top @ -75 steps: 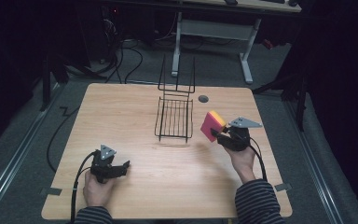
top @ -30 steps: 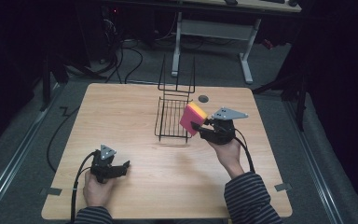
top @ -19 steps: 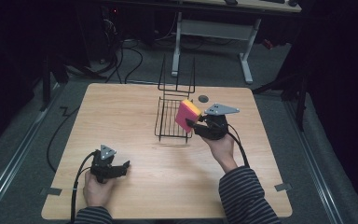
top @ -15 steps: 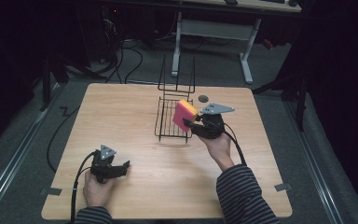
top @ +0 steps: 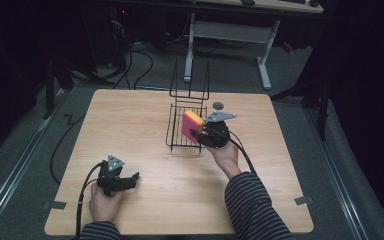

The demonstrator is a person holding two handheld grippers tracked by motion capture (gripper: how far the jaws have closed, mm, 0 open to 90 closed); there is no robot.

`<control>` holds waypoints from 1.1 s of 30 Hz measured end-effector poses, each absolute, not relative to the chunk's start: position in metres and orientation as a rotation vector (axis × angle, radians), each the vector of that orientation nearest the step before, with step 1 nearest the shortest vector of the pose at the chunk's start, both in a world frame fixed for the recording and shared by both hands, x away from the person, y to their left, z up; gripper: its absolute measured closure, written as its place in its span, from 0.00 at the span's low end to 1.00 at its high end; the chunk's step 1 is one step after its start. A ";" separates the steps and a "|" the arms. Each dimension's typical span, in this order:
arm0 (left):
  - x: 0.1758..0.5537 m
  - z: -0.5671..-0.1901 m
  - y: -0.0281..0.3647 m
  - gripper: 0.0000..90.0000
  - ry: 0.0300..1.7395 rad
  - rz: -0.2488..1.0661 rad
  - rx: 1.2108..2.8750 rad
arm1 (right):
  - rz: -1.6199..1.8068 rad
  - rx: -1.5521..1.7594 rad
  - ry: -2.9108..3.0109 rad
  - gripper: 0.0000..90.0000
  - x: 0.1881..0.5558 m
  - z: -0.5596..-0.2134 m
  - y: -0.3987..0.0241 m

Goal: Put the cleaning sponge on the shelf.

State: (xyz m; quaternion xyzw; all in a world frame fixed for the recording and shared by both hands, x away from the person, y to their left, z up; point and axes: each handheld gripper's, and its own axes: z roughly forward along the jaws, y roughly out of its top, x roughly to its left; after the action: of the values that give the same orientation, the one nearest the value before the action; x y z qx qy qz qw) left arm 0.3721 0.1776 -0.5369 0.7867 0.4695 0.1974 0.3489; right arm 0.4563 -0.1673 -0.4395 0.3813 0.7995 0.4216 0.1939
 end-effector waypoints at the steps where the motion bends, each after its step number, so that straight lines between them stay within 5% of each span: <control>1: 0.372 -0.537 0.178 0.22 1.217 0.511 2.039 | 1.175 1.071 2.246 0.67 0.458 -0.441 -0.167; 28: 0.372 -0.537 0.178 0.22 1.217 0.511 2.039 | 1.119 1.107 2.276 0.67 0.472 -0.464 -0.159; 33: 0.372 -0.537 0.178 0.22 1.217 0.512 2.039 | 1.111 1.113 2.276 0.60 0.473 -0.465 -0.159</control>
State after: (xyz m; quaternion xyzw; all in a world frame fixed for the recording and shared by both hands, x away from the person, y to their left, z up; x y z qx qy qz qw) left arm 0.3721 0.1776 -0.5369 0.7868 0.4694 0.1974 0.3488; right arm 0.4729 -0.1591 -0.4654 0.3954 0.8082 0.3946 0.1864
